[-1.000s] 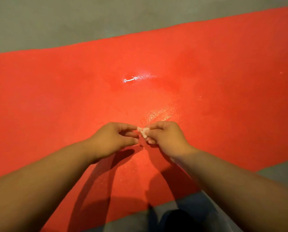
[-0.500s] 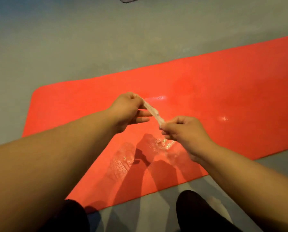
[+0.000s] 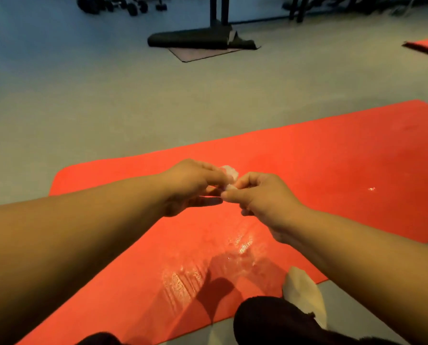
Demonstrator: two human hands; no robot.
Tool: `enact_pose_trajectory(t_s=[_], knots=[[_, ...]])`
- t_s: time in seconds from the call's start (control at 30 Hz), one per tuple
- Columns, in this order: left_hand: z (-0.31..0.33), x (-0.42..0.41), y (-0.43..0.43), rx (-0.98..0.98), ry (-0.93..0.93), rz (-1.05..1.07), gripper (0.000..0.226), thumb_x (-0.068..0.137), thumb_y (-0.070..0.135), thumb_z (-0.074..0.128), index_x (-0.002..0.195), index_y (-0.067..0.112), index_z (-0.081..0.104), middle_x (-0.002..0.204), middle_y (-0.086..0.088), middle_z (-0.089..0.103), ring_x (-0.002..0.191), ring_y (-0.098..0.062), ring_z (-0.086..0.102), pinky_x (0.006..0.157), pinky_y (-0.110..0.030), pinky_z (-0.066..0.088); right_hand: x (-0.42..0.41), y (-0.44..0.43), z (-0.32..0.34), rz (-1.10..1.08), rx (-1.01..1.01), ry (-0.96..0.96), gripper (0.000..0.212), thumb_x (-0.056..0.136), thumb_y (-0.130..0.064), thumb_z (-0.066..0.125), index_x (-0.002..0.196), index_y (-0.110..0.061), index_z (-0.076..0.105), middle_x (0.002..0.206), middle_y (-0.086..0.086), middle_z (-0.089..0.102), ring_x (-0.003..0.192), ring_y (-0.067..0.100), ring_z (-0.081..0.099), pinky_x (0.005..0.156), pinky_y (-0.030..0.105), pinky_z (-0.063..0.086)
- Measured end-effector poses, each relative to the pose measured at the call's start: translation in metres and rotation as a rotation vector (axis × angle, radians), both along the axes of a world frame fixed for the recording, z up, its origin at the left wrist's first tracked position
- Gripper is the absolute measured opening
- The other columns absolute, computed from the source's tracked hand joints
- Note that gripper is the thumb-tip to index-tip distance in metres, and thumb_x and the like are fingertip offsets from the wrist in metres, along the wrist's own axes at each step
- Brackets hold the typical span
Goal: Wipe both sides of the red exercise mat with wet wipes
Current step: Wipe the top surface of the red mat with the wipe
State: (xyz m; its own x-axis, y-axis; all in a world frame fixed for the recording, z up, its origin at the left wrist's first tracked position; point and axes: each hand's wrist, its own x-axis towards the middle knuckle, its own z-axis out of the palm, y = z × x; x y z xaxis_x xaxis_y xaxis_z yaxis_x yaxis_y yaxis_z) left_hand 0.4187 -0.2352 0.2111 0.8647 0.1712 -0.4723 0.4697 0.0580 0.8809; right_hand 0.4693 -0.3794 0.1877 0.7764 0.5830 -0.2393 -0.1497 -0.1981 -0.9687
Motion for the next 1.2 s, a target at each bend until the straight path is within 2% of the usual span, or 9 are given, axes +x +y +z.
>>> enact_pose_trajectory(t_s=[0.13, 0.3, 0.5, 0.6, 0.67, 0.8, 0.9, 1.03, 1.2], knots=[[-0.048, 0.036, 0.014, -0.012, 0.011, 0.090, 0.019, 0.095, 0.013, 0.054, 0.080, 0.016, 0.065, 0.076, 0.000, 0.064, 0.067, -0.009, 0.059, 0.065, -0.022, 0.053, 0.035, 0.009, -0.047, -0.020, -0.081, 0.086, 0.033, 0.075, 0.000, 0.073, 0.064, -0.016, 0.046, 0.063, 0.000, 0.046, 0.063, 0.015, 0.050, 0.062, 0.031, 0.048], [-0.103, 0.081, 0.017, -0.053, 0.036, 0.242, 0.031, 0.096, 0.003, 0.037, 0.072, 0.009, 0.056, 0.063, 0.000, 0.054, 0.057, -0.009, 0.055, 0.057, -0.023, 0.055, 0.073, 0.013, -0.096, -0.017, -0.125, 0.132, 0.034, 0.074, 0.004, 0.072, 0.063, -0.014, 0.046, 0.063, 0.006, 0.050, 0.062, 0.019, 0.053, 0.056, 0.028, 0.045], [-0.149, 0.124, 0.030, 0.111, 0.015, 0.421, 0.032, 0.086, -0.004, 0.034, 0.063, 0.008, 0.052, 0.045, 0.002, 0.054, 0.045, -0.014, 0.044, 0.045, -0.019, 0.036, 0.081, 0.008, -0.149, 0.114, -0.261, 0.102, 0.027, 0.071, -0.001, 0.075, 0.061, -0.018, 0.057, 0.051, -0.008, 0.054, 0.051, 0.009, 0.050, 0.053, 0.026, 0.041], [-0.184, 0.125, 0.067, 0.875, -0.037, 0.207, 0.014, 0.093, 0.015, 0.048, 0.080, 0.013, 0.053, 0.073, -0.002, 0.059, 0.068, -0.025, 0.052, 0.058, -0.034, 0.036, 0.097, -0.013, -0.179, 0.231, -0.515, -0.230, 0.022, 0.070, -0.009, 0.069, 0.070, -0.026, 0.056, 0.070, -0.012, 0.057, 0.066, 0.004, 0.054, 0.062, 0.021, 0.044], [-0.206, 0.113, 0.077, 1.146, -0.036, -0.150, 0.015, 0.091, 0.020, 0.053, 0.078, 0.016, 0.047, 0.079, -0.001, 0.054, 0.076, -0.027, 0.053, 0.058, -0.035, 0.031, 0.110, -0.028, -0.195, 0.310, -0.617, -0.356, 0.021, 0.070, -0.012, 0.065, 0.074, -0.031, 0.056, 0.082, -0.013, 0.055, 0.080, 0.008, 0.053, 0.073, 0.023, 0.044], [-0.256, 0.064, 0.061, 1.229, 0.013, -0.590, 0.027, 0.091, 0.036, 0.039, 0.087, 0.022, 0.061, 0.090, 0.002, 0.059, 0.088, -0.026, 0.060, 0.066, -0.035, 0.049, 0.124, -0.049, -0.220, 0.398, -0.694, -0.455, 0.021, 0.074, -0.012, 0.062, 0.084, -0.030, 0.058, 0.089, -0.014, 0.053, 0.091, 0.011, 0.049, 0.080, 0.019, 0.036], [-0.273, 0.042, 0.057, 1.210, -0.092, -0.506, 0.038, 0.093, 0.041, 0.035, 0.096, 0.023, 0.068, 0.096, 0.003, 0.062, 0.088, -0.023, 0.056, 0.079, -0.035, 0.047, 0.126, -0.056, -0.230, 0.341, -0.693, -0.610, 0.018, 0.076, -0.013, 0.066, 0.088, -0.026, 0.061, 0.093, -0.011, 0.053, 0.095, 0.015, 0.047, 0.082, 0.017, 0.031], [-0.277, 0.064, 0.081, 1.259, -0.043, -0.332, 0.038, 0.092, 0.035, 0.037, 0.098, 0.019, 0.071, 0.106, -0.003, 0.062, 0.092, -0.032, 0.056, 0.075, -0.039, 0.050, 0.127, -0.061, -0.238, 0.351, -0.740, -0.756, 0.036, 0.072, -0.019, 0.070, 0.107, -0.024, 0.060, 0.122, 0.002, 0.052, 0.116, 0.026, 0.047, 0.098, 0.041, 0.043], [-0.272, 0.067, 0.060, 1.271, -0.088, -0.333, 0.015, 0.095, 0.021, 0.053, 0.096, 0.013, 0.067, 0.085, -0.011, 0.062, 0.085, -0.034, 0.055, 0.070, -0.038, 0.043, 0.119, -0.068, -0.245, 0.517, -0.954, -0.692, 0.059, 0.082, -0.039, 0.062, 0.137, -0.035, 0.040, 0.155, 0.007, 0.021, 0.142, 0.030, 0.019, 0.113, 0.046, 0.025]])
